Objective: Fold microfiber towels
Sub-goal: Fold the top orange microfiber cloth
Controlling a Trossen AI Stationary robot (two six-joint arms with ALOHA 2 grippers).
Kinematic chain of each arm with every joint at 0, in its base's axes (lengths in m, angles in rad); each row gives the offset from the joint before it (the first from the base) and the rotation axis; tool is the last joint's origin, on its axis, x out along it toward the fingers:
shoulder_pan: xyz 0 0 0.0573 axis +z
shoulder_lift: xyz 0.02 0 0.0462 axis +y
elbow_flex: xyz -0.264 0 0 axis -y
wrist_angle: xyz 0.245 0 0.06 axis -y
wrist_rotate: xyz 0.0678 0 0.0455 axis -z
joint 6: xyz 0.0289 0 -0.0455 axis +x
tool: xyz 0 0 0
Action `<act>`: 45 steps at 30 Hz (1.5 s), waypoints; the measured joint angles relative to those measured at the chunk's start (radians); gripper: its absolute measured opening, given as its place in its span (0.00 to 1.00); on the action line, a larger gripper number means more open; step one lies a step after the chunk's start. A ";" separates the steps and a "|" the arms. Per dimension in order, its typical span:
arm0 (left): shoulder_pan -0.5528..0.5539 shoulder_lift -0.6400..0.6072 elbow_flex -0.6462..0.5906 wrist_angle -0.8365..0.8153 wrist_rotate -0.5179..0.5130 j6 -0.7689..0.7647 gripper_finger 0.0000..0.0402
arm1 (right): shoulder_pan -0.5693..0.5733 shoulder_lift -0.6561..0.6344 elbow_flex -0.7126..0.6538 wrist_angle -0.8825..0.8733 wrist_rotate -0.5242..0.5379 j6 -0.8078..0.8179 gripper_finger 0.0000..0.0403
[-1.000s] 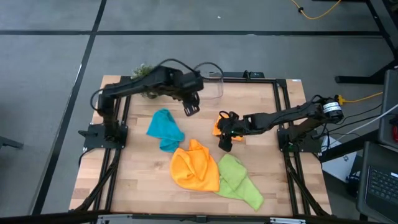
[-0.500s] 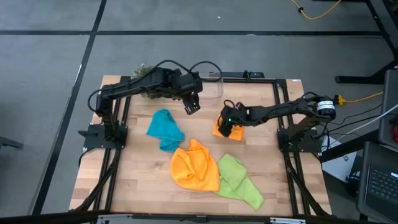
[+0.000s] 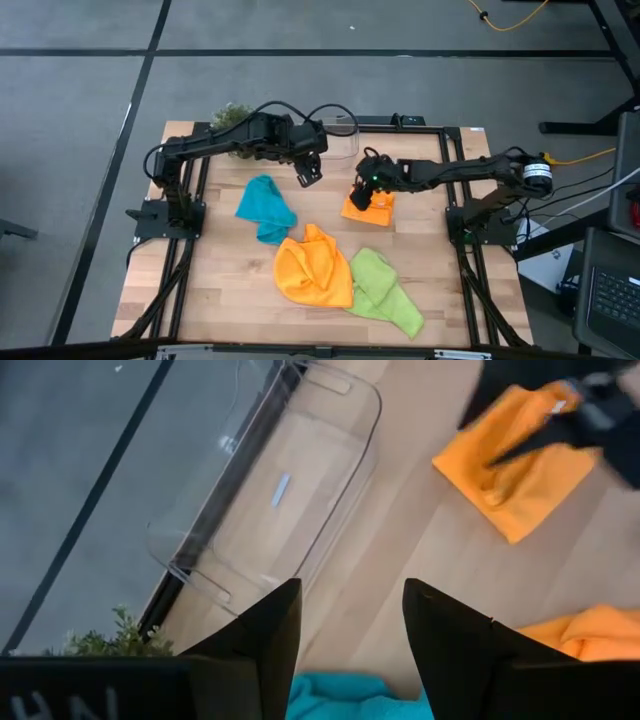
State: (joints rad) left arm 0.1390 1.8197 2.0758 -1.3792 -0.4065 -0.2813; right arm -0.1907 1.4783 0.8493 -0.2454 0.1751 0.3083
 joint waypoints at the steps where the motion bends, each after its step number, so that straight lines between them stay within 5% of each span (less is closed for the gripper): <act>1: 0.000 0.000 -0.004 0.000 0.000 0.000 0.42 | 0.004 -0.003 -0.005 0.018 -0.060 -0.026 0.51; 6: 0.002 0.000 -0.028 0.003 0.000 0.000 0.42 | 0.025 0.055 -0.045 0.069 -0.218 -0.056 0.51; 16: 0.003 0.000 -0.035 0.005 -0.001 0.002 0.42 | 0.012 0.113 -0.048 0.077 0.048 0.031 0.51; 34: 0.003 0.000 -0.035 0.011 -0.001 0.002 0.42 | -0.020 0.079 -0.048 0.063 0.008 0.071 0.51; 40: 0.003 0.000 -0.035 0.012 -0.001 0.000 0.42 | -0.072 0.025 -0.048 -0.092 0.058 0.156 0.51; 45: 0.003 0.000 -0.035 0.025 0.051 0.000 0.42 | -0.102 0.010 -0.048 -0.234 -0.031 0.168 0.51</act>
State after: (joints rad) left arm 0.1417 1.8198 2.0411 -1.3543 -0.3551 -0.2817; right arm -0.2922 1.4883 0.8013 -0.4794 0.1442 0.4763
